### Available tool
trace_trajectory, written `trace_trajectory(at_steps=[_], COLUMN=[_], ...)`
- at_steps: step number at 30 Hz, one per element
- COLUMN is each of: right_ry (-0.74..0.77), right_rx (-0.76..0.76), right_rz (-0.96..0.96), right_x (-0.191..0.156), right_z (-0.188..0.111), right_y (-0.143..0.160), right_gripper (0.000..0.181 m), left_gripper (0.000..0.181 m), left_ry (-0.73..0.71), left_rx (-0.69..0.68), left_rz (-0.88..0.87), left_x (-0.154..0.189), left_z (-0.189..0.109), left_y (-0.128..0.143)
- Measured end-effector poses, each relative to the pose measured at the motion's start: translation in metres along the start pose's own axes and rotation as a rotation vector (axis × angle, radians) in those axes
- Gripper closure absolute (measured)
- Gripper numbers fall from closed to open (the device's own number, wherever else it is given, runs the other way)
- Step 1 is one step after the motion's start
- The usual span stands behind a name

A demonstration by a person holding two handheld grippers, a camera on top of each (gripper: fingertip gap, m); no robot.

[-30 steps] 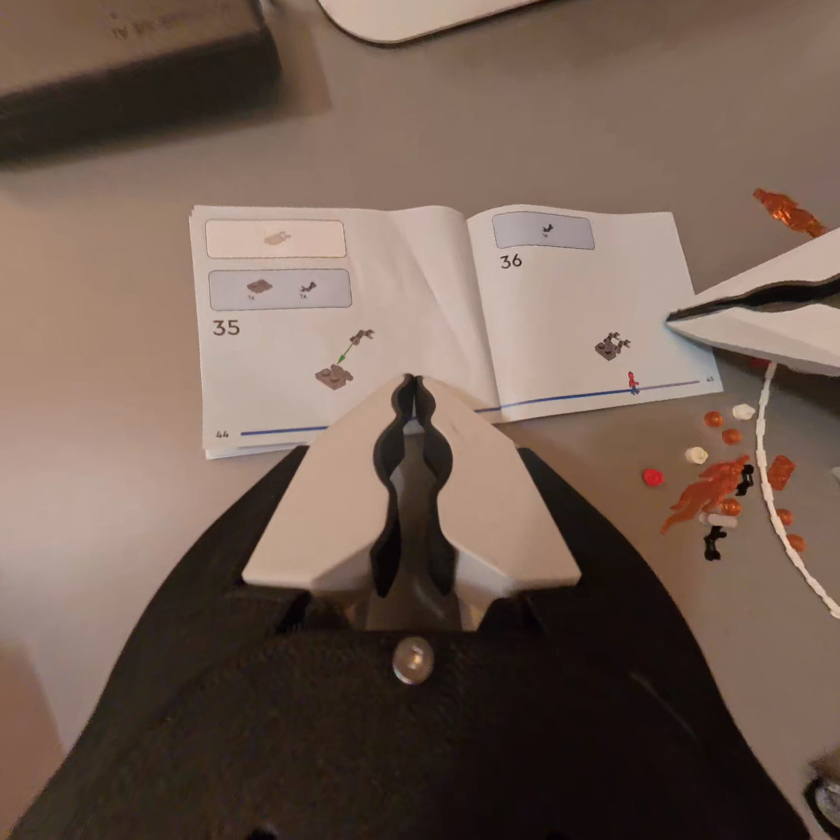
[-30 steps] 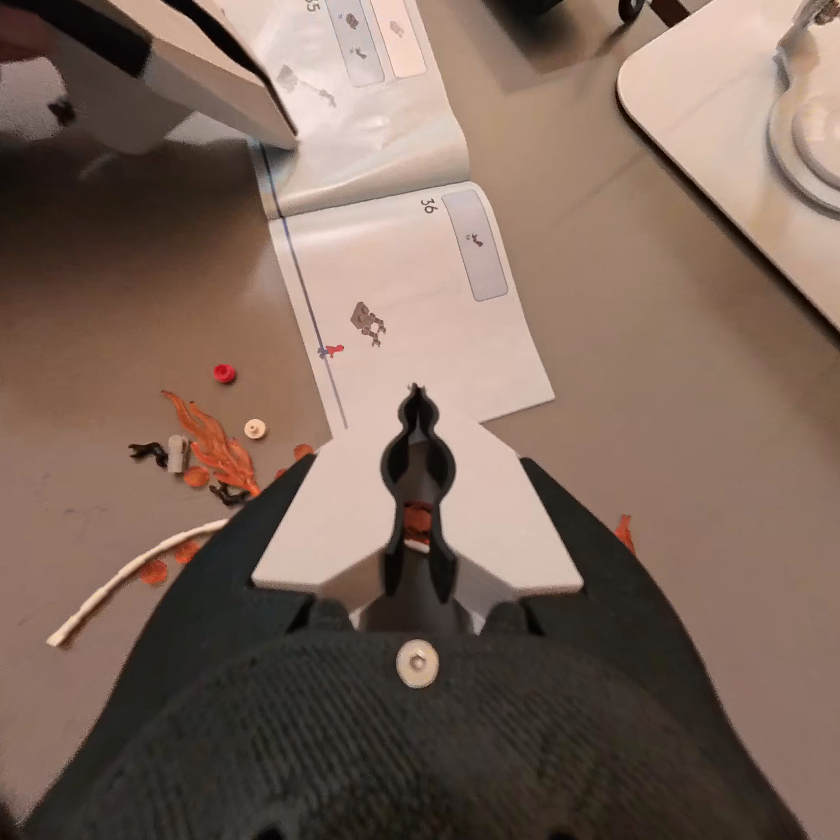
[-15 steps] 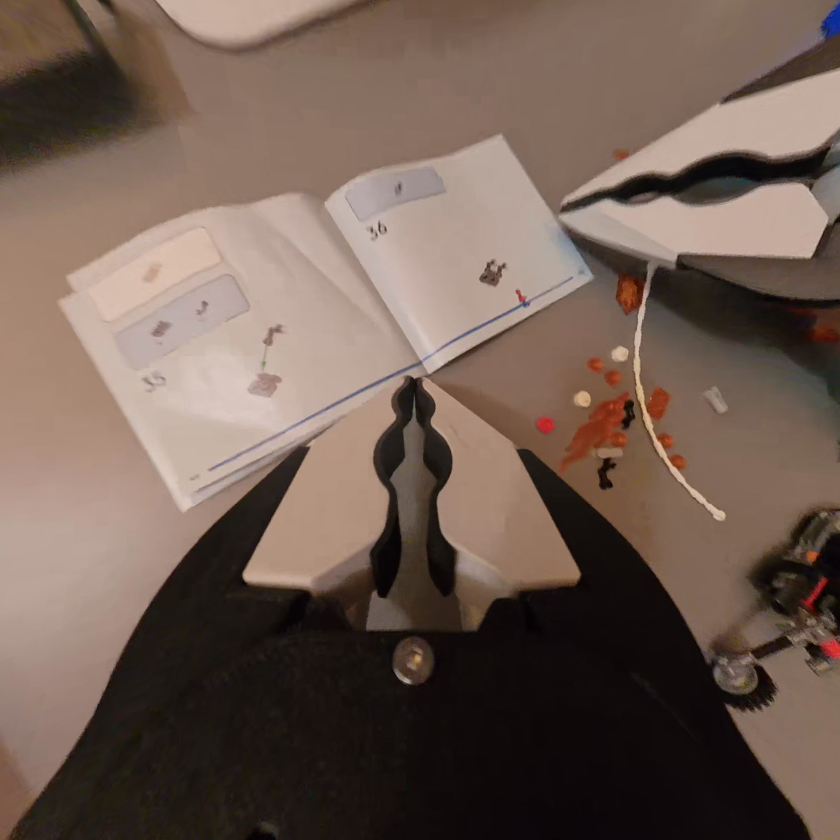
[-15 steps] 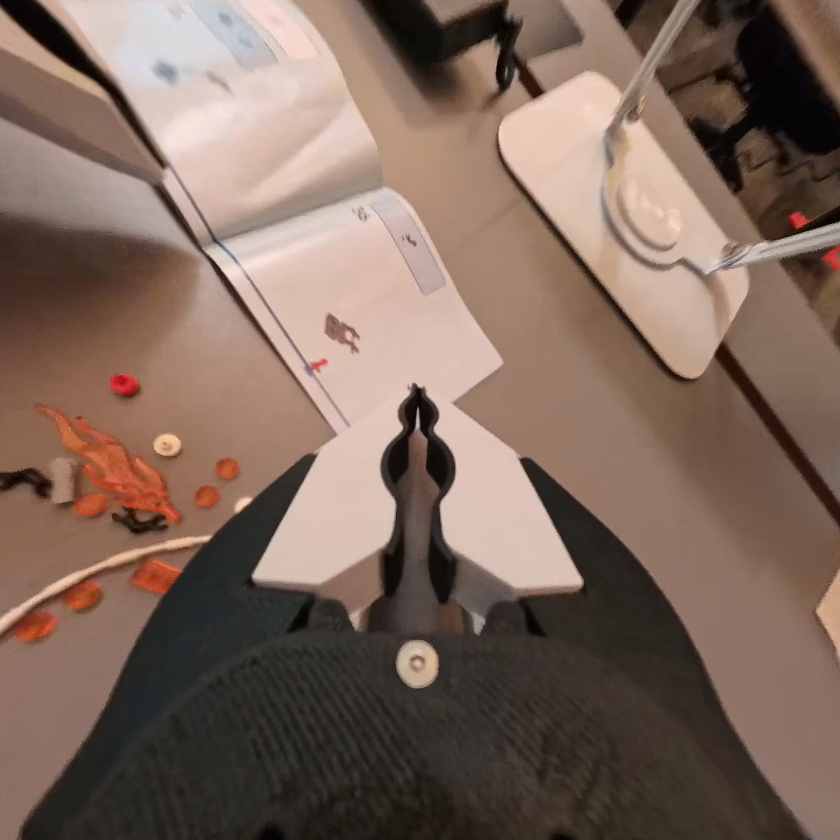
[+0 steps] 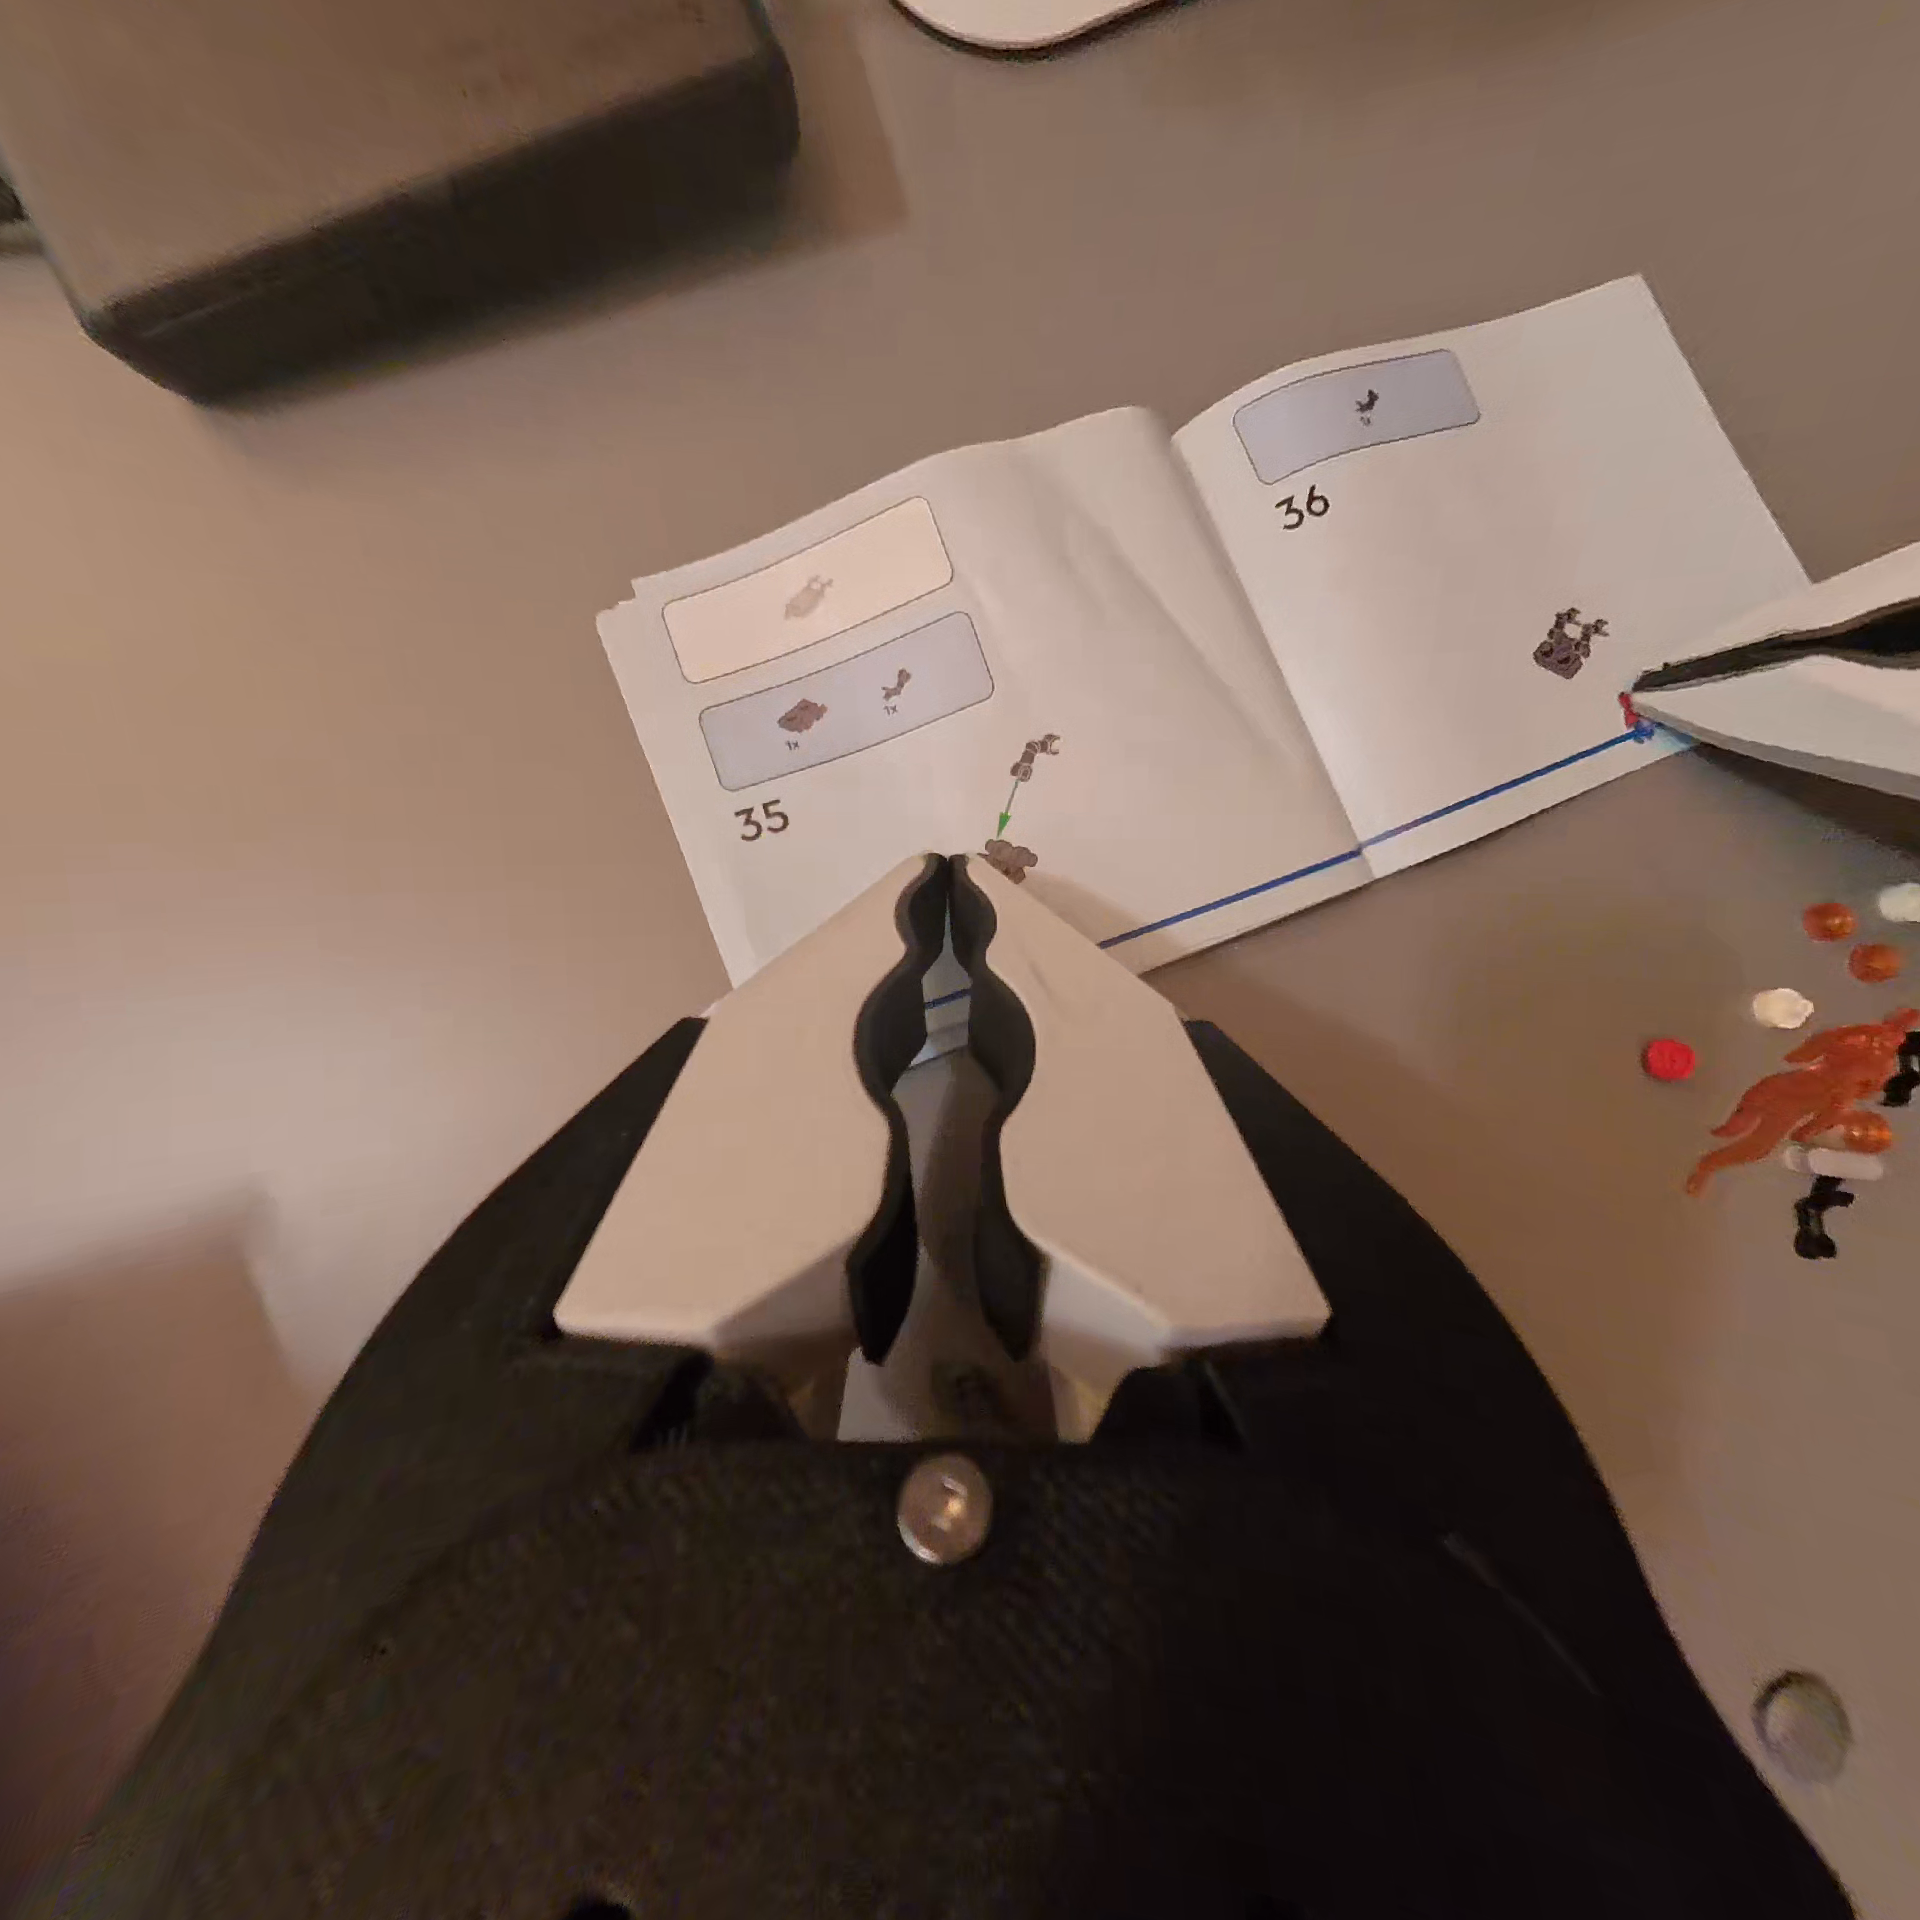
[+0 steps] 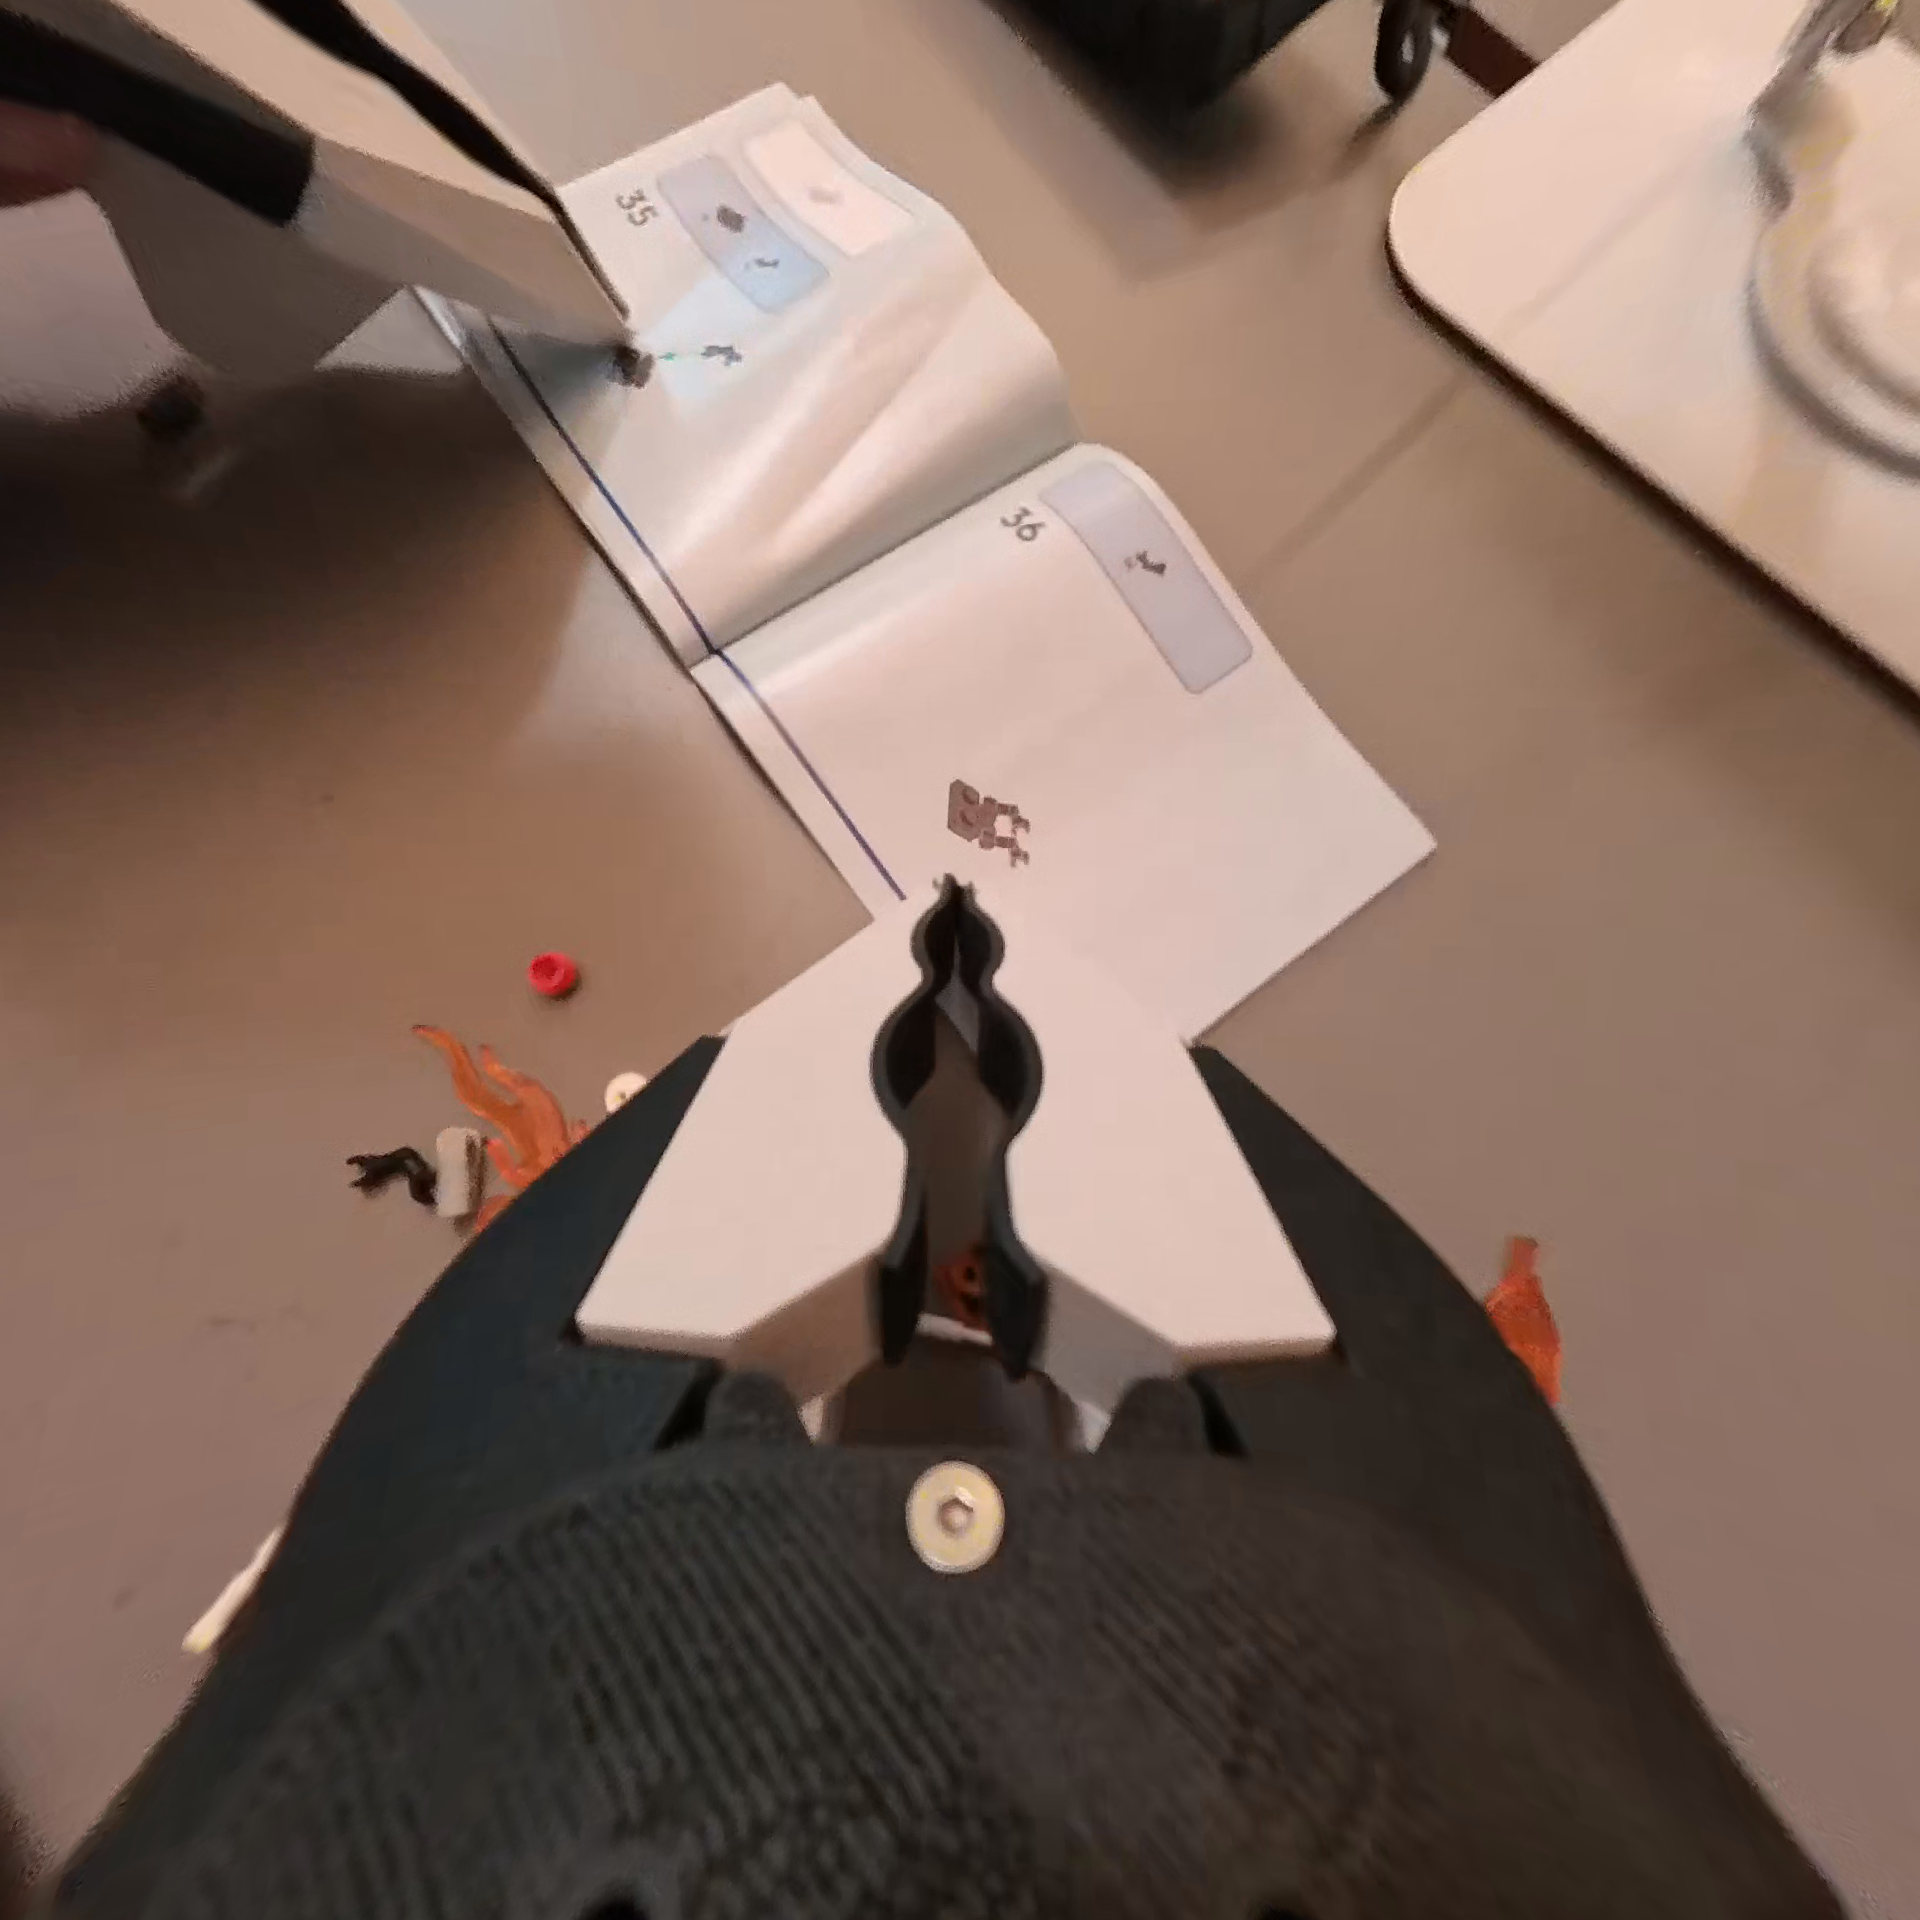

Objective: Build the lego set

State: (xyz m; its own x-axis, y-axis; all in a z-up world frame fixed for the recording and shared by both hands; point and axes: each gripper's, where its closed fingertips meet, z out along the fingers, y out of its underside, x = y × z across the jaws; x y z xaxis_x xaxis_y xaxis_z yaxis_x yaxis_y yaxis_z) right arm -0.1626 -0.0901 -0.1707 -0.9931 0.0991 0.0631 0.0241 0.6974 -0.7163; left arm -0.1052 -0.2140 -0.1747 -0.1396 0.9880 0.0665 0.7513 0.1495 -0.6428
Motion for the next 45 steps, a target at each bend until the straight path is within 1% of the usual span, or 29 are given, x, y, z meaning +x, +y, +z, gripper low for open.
trace_trajectory(at_steps=[4, 8, 11, 12, 13, 15, 18, 19, 20, 21, 22, 24, 26, 29, 30, 32, 33, 35, 38, 39, 41, 45], right_ry=[-0.039, -0.027, -0.038, -0.044, -0.055, -0.092, -0.135, -0.134, -0.128, -0.122, -0.119, -0.119, -0.125, -0.136, -0.147, -0.194, -0.221, -0.254, -0.249, -0.256, -0.314, -0.436], right_rx=[-0.016, -0.047, -0.058, -0.054, -0.044, 0.021, 0.146, 0.181, 0.208, 0.224, 0.233, 0.246, 0.246, 0.244, 0.247, 0.287, 0.32, 0.366, 0.396, 0.405, 0.445, 0.512], right_rz=[0.07, 0.088, 0.098, 0.102, 0.109, 0.13, 0.152, 0.149, 0.142, 0.133, 0.123, 0.1, 0.077, 0.051, 0.053, 0.091, 0.114, 0.148, 0.168, 0.182, 0.237, 0.358], right_x=[0.006, 0.013, 0.013, 0.013, 0.011, 0.007, 0.0, 0.0, 0.0, 0.0, -0.001, -0.005, -0.011, -0.019, -0.023, -0.032, -0.036, -0.039, -0.031, -0.029, -0.029, -0.032], right_z=[-0.004, -0.011, -0.015, -0.015, -0.015, -0.017, -0.028, -0.032, -0.035, -0.037, -0.038, -0.039, -0.038, -0.036, -0.036, -0.039, -0.042, -0.048, -0.053, -0.054, -0.06, -0.068], right_y=[0.004, 0.013, 0.016, 0.016, 0.014, 0.004, -0.018, -0.023, -0.028, -0.03, -0.032, -0.035, -0.037, -0.037, -0.038, -0.042, -0.046, -0.05, -0.048, -0.047, -0.051, -0.057], right_gripper=[0.181, 0.181, 0.181, 0.181, 0.181, 0.181, 0.181, 0.181, 0.181, 0.181, 0.181, 0.181, 0.181, 0.181, 0.181, 0.181, 0.181, 0.181, 0.181, 0.181, 0.181, 0.181], left_gripper=[0.179, 0.18, 0.18, 0.18, 0.18, 0.18, 0.181, 0.181, 0.181, 0.18, 0.18, 0.18, 0.18, 0.18, 0.18, 0.18, 0.18, 0.181, 0.181, 0.18, 0.18, 0.181], left_ry=[0.032, 0.147, 0.208, 0.203, 0.173, 0.14, 0.15, 0.159, 0.189, 0.243, 0.285, 0.257, 0.253, 0.334, 0.341, 0.369, 0.396, 0.401, 0.397, 0.394, 0.373, 0.293], left_rx=[-0.065, -0.167, -0.199, -0.192, -0.166, -0.05, 0.217, 0.301, 0.353, 0.375, 0.375, 0.361, 0.397, 0.504, 0.524, 0.515, 0.517, 0.519, 0.435, 0.428, 0.437, 0.4], left_rz=[-0.014, -0.017, 0.023, 0.038, 0.04, 0.01, -0.01, -0.002, 0.017, 0.042, 0.059, 0.046, 0.006, -0.05, -0.063, -0.095, -0.11, -0.138, -0.141, -0.137, -0.124, -0.076], left_x=[0.006, 0.029, 0.042, 0.04, 0.034, 0.023, 0.014, 0.011, 0.012, 0.016, 0.019, 0.006, -0.002, 0.002, 0.0, 0.001, 0.004, 0.005, 0.006, 0.005, 0.004, -0.003], left_z=[-0.007, -0.02, -0.028, -0.028, -0.029, -0.036, -0.054, -0.059, -0.061, -0.063, -0.063, -0.064, -0.075, -0.101, -0.104, -0.105, -0.106, -0.099, -0.084, -0.083, -0.082, -0.079], left_y=[0.009, 0.027, 0.036, 0.036, 0.03, 0.008, -0.033, -0.042, -0.045, -0.042, -0.037, -0.029, -0.034, -0.047, -0.048, -0.046, -0.044, -0.039, -0.03, -0.029, -0.029, -0.022])
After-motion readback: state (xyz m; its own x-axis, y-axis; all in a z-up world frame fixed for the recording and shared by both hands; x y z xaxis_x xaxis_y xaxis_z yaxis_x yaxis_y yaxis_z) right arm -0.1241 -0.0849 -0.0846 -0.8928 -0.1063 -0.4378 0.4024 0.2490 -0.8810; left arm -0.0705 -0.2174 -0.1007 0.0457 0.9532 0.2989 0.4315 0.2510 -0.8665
